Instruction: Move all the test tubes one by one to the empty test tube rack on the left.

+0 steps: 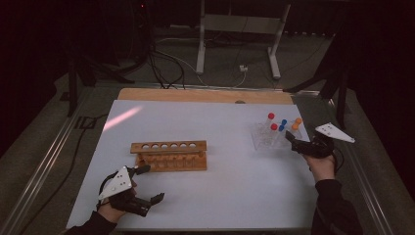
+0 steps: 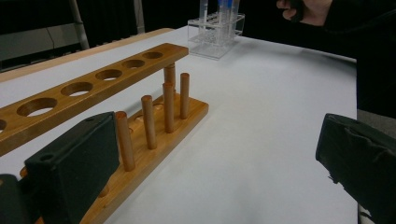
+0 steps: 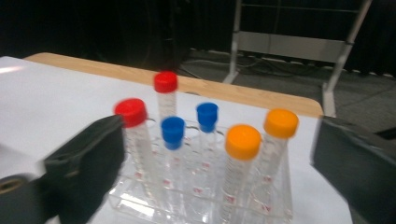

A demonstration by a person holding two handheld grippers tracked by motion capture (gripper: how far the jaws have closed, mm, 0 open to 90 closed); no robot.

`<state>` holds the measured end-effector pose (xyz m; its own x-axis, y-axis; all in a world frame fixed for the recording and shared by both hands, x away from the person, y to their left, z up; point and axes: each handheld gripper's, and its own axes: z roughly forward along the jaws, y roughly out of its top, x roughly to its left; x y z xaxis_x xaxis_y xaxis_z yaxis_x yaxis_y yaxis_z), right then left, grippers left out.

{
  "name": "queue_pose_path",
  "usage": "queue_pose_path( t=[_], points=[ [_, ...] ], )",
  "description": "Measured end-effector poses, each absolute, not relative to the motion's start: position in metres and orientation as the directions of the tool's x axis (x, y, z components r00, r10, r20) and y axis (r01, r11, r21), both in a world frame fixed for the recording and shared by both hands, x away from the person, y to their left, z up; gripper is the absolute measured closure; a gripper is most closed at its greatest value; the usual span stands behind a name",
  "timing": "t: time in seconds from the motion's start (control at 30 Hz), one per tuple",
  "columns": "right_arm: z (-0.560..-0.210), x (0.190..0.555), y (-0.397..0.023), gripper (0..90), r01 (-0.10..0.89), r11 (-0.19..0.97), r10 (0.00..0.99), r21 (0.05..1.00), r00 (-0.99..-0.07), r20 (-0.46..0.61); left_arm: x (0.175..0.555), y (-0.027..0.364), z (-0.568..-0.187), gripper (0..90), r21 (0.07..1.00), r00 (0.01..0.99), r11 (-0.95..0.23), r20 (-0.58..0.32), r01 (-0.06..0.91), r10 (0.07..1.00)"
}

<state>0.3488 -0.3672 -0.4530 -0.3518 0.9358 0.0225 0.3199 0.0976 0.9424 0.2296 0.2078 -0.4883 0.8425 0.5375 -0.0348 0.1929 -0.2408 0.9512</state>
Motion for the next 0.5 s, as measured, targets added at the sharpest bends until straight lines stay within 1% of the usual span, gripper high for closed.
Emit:
queue_pose_path(
  t=[0.13, 0.17, 0.2, 0.27, 0.33, 0.4, 0.47, 0.5],
  points=[
    [-0.461, 0.352, -0.369, 6.7, 0.35, 0.1, 0.938, 0.931, -0.345, 0.029, 0.229, 0.208, -0.488, 0.6, 0.951, 0.843, -0.242, -0.034, 0.192, 0.536],
    [-0.462, 0.353, -0.369, 9.1, 0.358, 0.1, 0.939, 0.928, -0.343, 0.031, 0.229, 0.208, -0.488, 0.6, 0.951, 0.843, -0.242, -0.034, 0.192, 0.537],
    [-0.464, 0.353, -0.37, 13.7, 0.363, 0.102, 0.938, 0.926, -0.345, 0.032, 0.23, 0.208, -0.488, 0.6, 0.951, 0.843, -0.241, -0.034, 0.192, 0.537],
    [-0.466, 0.353, -0.37, 15.8, 0.37, 0.102, 0.94, 0.924, -0.34, 0.033, 0.229, 0.208, -0.488, 0.6, 0.951, 0.843, -0.242, -0.034, 0.192, 0.537],
    [-0.468, 0.354, -0.37, 23.5, 0.381, 0.108, 0.94, 0.918, -0.339, 0.031, 0.229, 0.208, -0.488, 0.6, 0.951, 0.843, -0.241, -0.035, 0.193, 0.537],
    [-0.47, 0.355, -0.37, 28.0, 0.39, 0.118, 0.938, 0.913, -0.346, 0.027, 0.23, 0.208, -0.488, 0.6, 0.951, 0.843, -0.241, -0.035, 0.192, 0.536],
    [-0.471, 0.356, -0.369, 36.9, 0.399, 0.124, 0.936, 0.909, -0.35, 0.026, 0.23, 0.208, -0.488, 0.6, 0.952, 0.843, -0.239, -0.037, 0.193, 0.537],
    [-0.472, 0.356, -0.369, 39.3, 0.402, 0.125, 0.937, 0.907, -0.35, 0.026, 0.23, 0.208, -0.488, 0.6, 0.952, 0.843, -0.238, -0.037, 0.193, 0.537]
  ],
)
